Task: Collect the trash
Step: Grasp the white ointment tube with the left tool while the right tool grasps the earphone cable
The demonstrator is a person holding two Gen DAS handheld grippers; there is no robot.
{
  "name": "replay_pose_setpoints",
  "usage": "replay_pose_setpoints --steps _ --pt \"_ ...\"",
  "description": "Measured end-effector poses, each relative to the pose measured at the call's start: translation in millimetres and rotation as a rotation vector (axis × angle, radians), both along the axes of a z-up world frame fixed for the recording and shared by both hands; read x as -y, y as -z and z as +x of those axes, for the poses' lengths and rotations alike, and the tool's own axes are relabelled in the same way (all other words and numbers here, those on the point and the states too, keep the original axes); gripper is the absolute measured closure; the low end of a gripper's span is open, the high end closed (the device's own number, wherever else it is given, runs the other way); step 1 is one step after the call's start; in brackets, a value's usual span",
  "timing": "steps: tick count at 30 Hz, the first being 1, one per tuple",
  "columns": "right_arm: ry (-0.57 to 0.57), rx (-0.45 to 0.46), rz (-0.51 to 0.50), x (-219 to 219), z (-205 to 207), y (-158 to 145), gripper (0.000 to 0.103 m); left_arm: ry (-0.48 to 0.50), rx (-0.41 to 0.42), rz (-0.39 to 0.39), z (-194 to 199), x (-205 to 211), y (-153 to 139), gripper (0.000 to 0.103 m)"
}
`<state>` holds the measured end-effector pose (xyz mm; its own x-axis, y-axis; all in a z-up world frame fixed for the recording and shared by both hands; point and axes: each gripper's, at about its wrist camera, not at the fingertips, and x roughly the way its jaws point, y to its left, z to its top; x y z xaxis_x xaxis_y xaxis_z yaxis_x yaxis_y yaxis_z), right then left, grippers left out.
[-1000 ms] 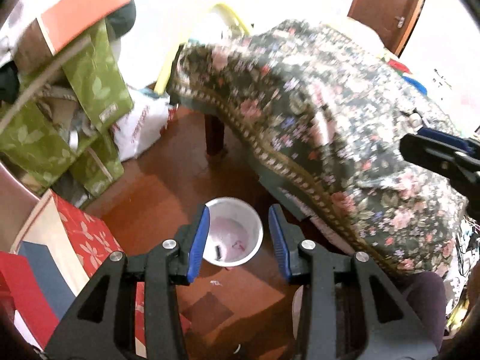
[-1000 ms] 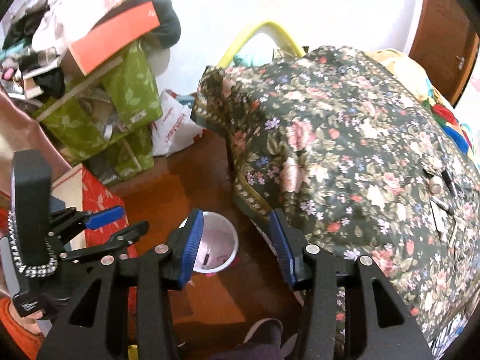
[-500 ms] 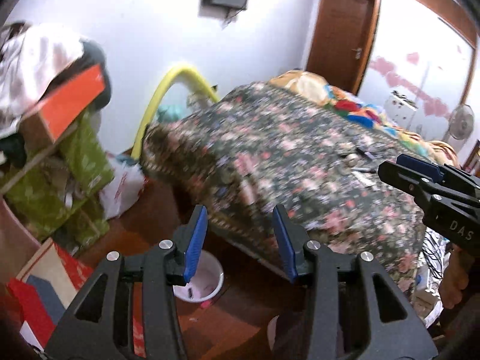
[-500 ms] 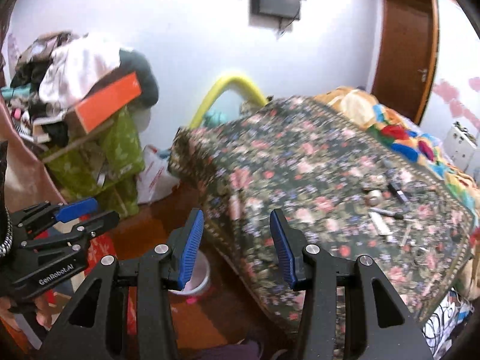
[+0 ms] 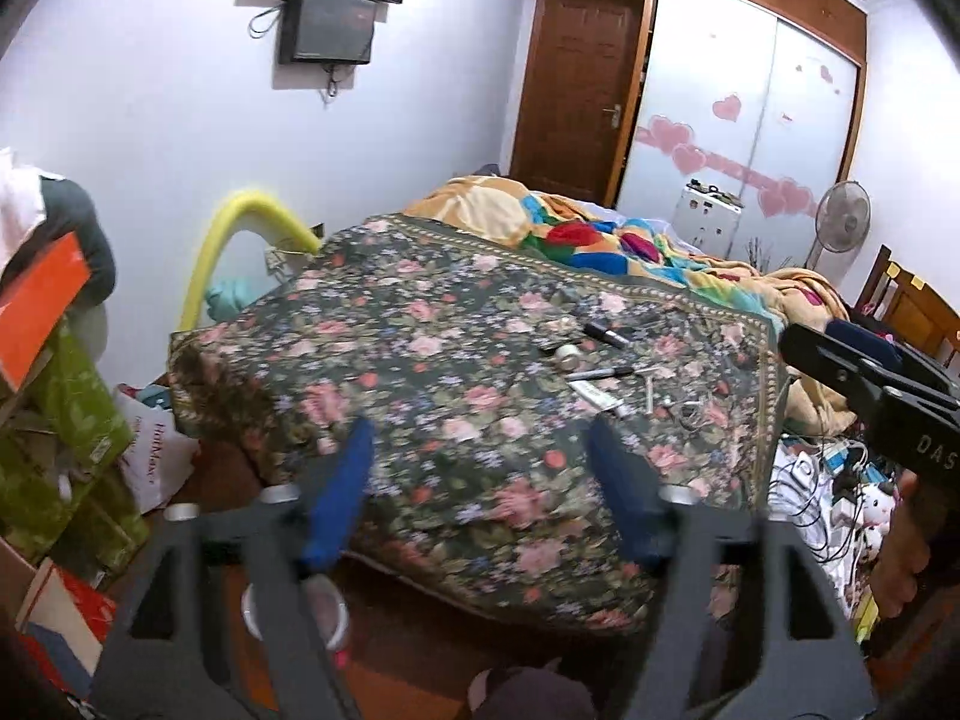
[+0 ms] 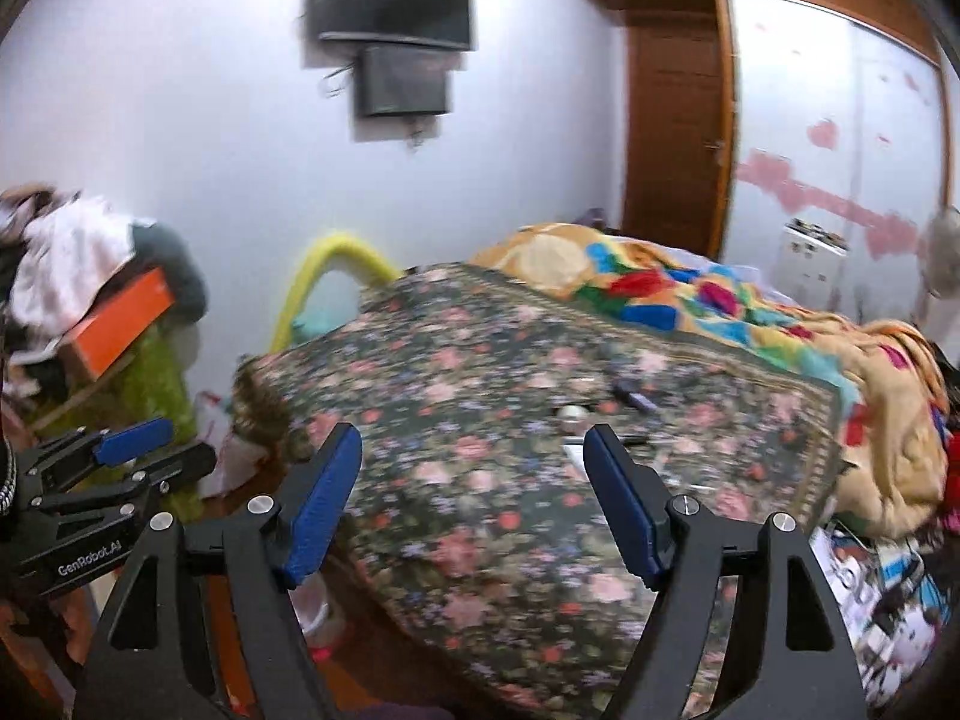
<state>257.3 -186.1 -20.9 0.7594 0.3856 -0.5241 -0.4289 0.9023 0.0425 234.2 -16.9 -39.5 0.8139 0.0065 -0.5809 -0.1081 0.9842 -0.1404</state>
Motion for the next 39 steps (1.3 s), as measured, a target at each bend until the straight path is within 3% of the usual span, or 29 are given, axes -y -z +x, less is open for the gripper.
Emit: replay_pose_setpoints --steps 8,20,39 --pt "0.156 -0.032 -0.012 69.9 28.4 10.0 0.027 0.075 -0.024 0.003 58.7 49.2 11.6 0.016" --pt "0.264 -0.221 -0.016 143.0 94.3 81.8 0.027 0.143 -0.161 -0.005 154.3 95.8 77.3 0.016" --pt "0.274 -0.507 0.001 154.3 233.4 222.8 0.027 0.221 -0.324 0.007 287.0 143.7 197.2 0.016"
